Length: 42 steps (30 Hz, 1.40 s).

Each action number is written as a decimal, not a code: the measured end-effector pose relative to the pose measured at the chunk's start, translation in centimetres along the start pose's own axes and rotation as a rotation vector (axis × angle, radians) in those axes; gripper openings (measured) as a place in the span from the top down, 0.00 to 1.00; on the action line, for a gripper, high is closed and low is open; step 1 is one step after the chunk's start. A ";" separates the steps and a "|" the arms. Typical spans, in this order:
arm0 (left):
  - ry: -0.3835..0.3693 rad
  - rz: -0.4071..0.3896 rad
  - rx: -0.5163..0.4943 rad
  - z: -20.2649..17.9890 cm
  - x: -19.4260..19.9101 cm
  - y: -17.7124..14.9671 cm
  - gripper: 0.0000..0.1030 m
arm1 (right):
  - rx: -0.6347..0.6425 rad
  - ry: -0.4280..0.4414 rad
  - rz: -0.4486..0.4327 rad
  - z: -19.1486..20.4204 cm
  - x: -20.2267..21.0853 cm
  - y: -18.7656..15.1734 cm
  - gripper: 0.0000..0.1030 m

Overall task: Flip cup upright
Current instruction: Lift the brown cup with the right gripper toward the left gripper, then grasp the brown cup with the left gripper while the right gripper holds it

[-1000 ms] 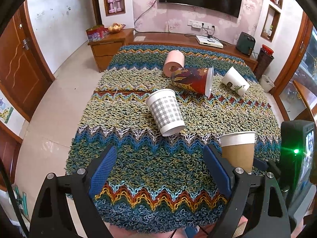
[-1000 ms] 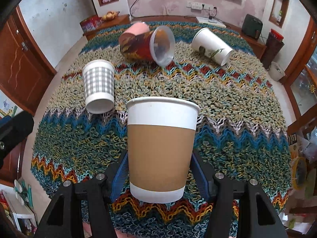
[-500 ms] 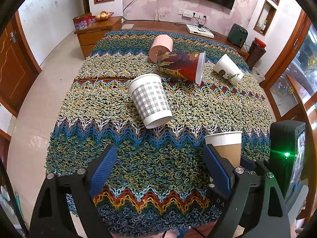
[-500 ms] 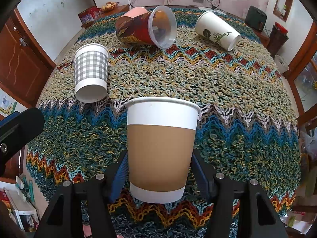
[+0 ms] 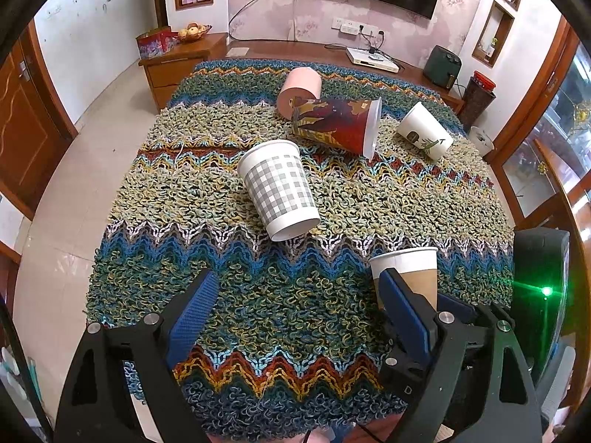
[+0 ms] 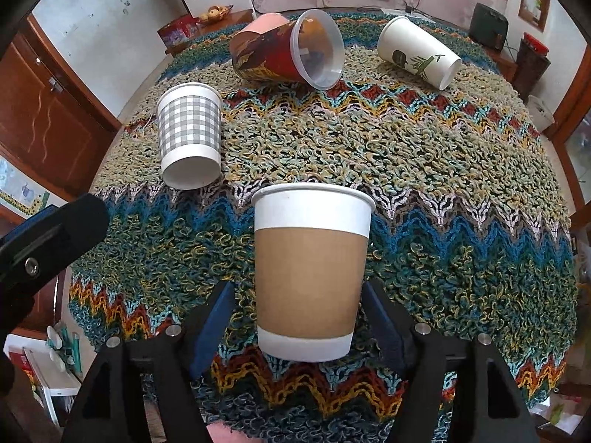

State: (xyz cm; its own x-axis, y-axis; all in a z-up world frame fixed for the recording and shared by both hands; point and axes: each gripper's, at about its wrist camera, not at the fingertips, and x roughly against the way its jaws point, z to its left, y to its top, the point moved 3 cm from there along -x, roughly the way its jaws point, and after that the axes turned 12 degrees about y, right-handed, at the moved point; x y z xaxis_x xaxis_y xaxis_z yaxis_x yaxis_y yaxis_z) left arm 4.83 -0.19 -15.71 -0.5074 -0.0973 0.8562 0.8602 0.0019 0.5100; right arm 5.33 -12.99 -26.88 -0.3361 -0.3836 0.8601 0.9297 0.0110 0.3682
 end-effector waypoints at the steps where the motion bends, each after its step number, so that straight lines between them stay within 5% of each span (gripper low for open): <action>1: -0.002 -0.003 0.000 0.0 0.2 0.0 0.12 | 0.000 0.002 -0.001 0.0 0.3 -0.1 0.30; 21: -0.136 0.005 -0.062 -3.7 3.4 0.9 0.12 | -0.025 -0.066 -0.134 -1.9 8.4 -1.2 0.30; 33: -0.178 0.188 -0.142 -9.2 -1.6 -0.7 0.12 | -0.124 -0.065 -0.155 -6.8 9.3 -2.8 0.30; 42: -0.159 0.347 -0.110 -10.5 -6.3 -1.4 0.13 | -0.175 -0.037 -0.140 -9.7 8.2 -3.2 0.30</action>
State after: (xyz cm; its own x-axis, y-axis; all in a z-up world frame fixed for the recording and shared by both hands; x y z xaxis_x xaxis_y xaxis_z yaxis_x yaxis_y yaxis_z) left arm 7.30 -10.05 -22.67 -0.1800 0.0452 0.9826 0.9779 -0.0998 0.1837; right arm 1.09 -25.18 -24.40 -0.4659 -0.3360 0.8185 0.8845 -0.2017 0.4207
